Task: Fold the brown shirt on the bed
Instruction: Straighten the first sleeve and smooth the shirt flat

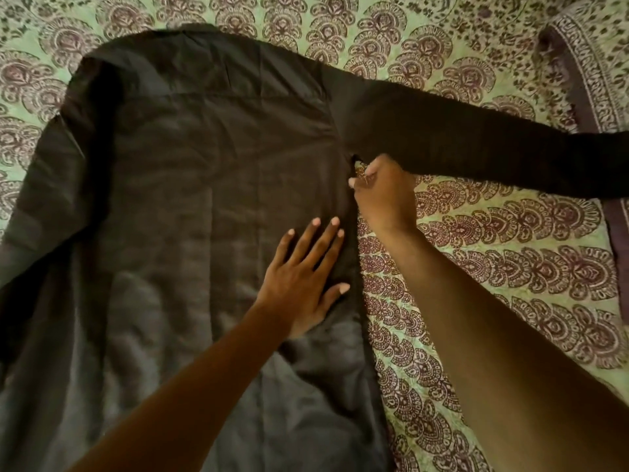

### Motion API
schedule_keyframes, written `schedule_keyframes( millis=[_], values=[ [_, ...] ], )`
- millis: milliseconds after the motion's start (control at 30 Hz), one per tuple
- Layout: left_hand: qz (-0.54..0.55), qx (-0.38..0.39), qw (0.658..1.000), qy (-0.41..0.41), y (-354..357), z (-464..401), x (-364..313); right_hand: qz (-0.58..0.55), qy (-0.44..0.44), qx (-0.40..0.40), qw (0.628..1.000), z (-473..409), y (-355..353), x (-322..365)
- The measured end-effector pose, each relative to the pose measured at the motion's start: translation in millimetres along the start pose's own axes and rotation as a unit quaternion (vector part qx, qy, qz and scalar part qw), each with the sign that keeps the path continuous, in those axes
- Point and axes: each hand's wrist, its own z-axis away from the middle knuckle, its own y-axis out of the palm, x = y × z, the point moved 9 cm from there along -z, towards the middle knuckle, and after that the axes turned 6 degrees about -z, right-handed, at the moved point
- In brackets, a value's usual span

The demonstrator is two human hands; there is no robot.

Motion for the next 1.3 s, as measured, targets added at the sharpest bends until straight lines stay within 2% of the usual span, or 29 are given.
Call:
schedule_keyframes(
  millis=[133,233,300,433,667,800,900,933,1100,1233,1300],
  values=[
    [0.033,-0.006,0.999,0.023,-2.8,29.9,-11.7,-0.005,-0.024,0.084,0.996,31.3,19.6,-8.9],
    [0.054,-0.034,0.996,-0.059,-10.4,36.2,13.0,-0.004,-0.022,0.073,0.997,63.4,9.4,-21.3],
    [0.045,-0.017,0.995,-0.091,-6.3,38.6,22.9,-0.008,0.004,0.077,0.997,85.1,1.9,-30.1],
    [0.025,-0.002,0.997,-0.079,1.0,40.5,19.9,-0.022,0.035,0.12,0.992,131.6,1.6,-41.0],
    [-0.003,0.02,1.0,-0.005,5.7,55.6,-0.6,-0.041,0.108,0.069,0.991,160.2,-10.8,-65.6],
    [-0.009,0.03,0.999,0.007,12.6,78.3,-19.7,-0.016,0.083,0.075,0.994,167.3,-10.3,-63.5],
    [0.002,0.026,1.0,0.012,14.4,95.6,-35.1,0.101,0.018,0.106,0.989,185.0,-6.8,-56.4],
    [0.004,0.022,1.0,0.011,14.5,99.6,-38.4,0.109,0.008,0.115,0.987,193.0,-5.9,-57.6],
    [-0.004,0.023,0.999,-0.026,16.5,110.3,-48.3,-0.017,0.078,0.068,0.995,222.6,-28.8,-88.2],
    [-0.002,0.03,0.999,-0.037,17.6,122.3,-60.9,-0.032,0.055,0.141,0.988,252.9,-23.4,-87.9],
    [-0.006,0.03,0.999,-0.036,17.1,130.8,-68.6,-0.029,0.07,0.138,0.988,266.7,-28.4,-96.4]
  ],
)
